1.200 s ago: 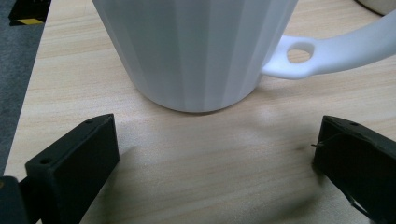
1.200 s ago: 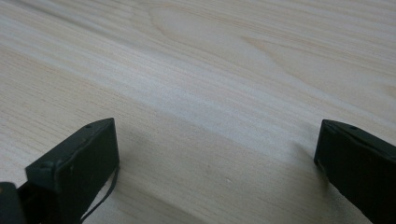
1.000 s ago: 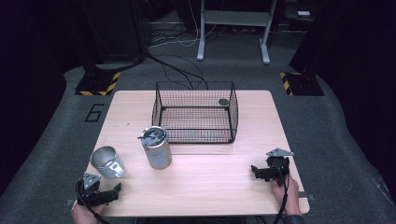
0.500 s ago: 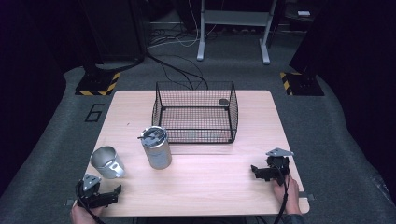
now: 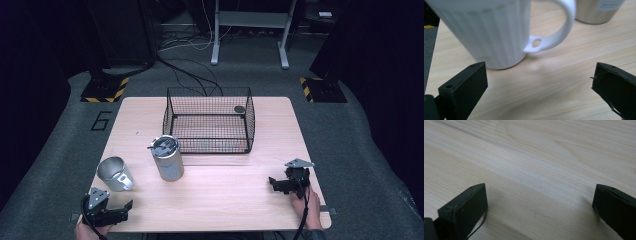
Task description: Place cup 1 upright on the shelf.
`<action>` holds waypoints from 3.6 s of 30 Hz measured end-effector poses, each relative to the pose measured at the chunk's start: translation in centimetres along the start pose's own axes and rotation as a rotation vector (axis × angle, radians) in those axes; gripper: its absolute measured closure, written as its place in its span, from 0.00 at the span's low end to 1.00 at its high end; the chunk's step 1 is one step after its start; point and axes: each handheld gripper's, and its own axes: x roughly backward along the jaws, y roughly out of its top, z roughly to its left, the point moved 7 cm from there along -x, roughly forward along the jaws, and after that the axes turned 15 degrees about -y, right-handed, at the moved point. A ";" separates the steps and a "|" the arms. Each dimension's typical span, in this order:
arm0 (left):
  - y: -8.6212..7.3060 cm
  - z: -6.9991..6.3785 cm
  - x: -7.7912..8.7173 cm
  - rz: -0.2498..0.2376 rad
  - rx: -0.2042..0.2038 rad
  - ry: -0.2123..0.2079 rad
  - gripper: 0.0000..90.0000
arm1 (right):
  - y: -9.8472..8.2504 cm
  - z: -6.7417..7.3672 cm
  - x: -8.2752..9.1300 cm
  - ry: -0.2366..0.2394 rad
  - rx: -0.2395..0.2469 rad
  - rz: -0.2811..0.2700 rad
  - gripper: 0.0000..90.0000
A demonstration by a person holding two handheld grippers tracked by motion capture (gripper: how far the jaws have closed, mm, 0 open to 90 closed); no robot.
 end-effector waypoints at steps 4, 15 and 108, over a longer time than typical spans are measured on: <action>0.9 -1.0 0.2 -0.013 -0.017 -0.019 0.00 | 0.0 0.0 0.0 0.000 0.000 0.000 0.00; 3.4 -3.3 0.2 -0.042 -0.066 -0.056 0.00 | 0.0 0.0 0.0 0.000 0.000 0.000 0.00; 16.3 -6.7 -9.1 -0.210 -0.182 -0.233 0.04 | 0.0 0.0 0.0 0.002 0.002 -0.001 0.00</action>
